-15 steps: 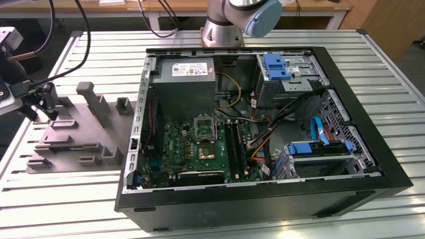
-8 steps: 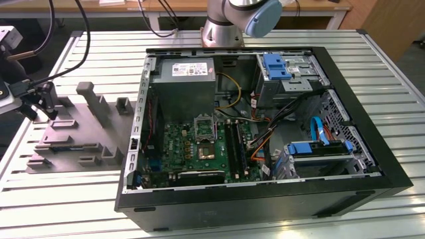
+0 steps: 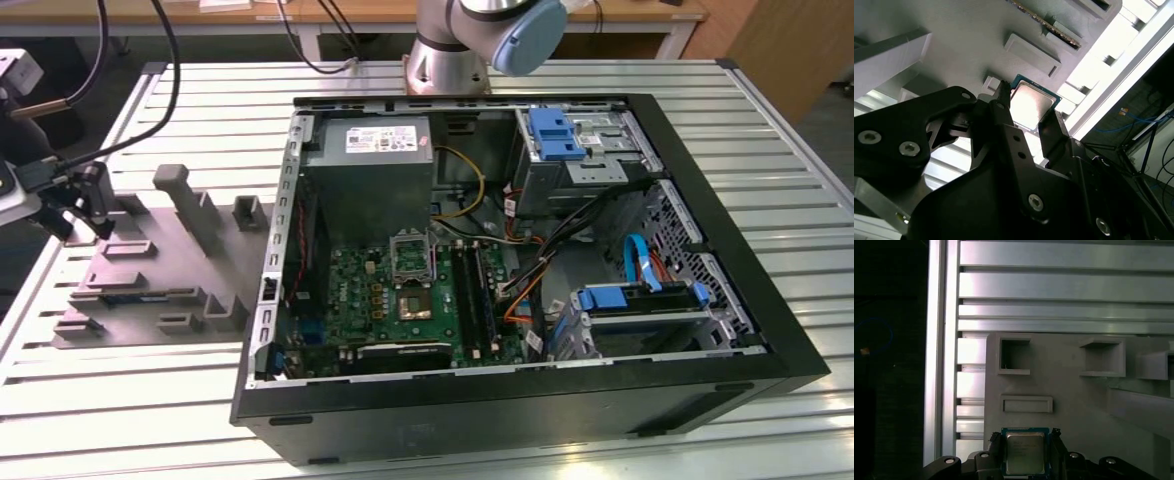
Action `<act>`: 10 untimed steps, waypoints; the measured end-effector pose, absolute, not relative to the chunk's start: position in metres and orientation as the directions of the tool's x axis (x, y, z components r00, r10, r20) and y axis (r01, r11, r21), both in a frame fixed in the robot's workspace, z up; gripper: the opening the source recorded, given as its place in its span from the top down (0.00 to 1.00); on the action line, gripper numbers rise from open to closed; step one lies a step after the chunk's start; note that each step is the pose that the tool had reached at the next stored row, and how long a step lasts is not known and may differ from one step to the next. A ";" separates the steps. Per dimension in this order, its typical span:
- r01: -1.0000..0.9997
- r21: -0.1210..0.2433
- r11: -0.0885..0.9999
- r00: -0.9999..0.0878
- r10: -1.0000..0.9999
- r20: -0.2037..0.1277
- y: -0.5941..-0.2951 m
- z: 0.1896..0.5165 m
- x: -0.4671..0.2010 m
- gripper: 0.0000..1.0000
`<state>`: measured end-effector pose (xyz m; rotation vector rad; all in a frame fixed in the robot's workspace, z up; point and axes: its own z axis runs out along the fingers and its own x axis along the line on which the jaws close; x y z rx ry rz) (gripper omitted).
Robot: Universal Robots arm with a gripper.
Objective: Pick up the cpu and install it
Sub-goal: 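Pick up the cpu and move it towards the insertion slot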
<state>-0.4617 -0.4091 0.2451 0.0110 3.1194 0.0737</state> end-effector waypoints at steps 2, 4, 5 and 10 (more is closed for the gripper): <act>0.007 0.047 0.999 -1.000 0.008 -0.021 -0.409 0.245 -0.462 0.53; 0.006 0.047 0.999 -1.000 0.007 -0.021 -0.409 0.246 -0.462 0.53; 0.007 0.047 0.999 -1.000 0.008 -0.021 -0.409 0.246 -0.462 0.53; 0.006 0.047 0.999 -1.000 0.007 -0.021 -0.409 0.247 -0.462 0.53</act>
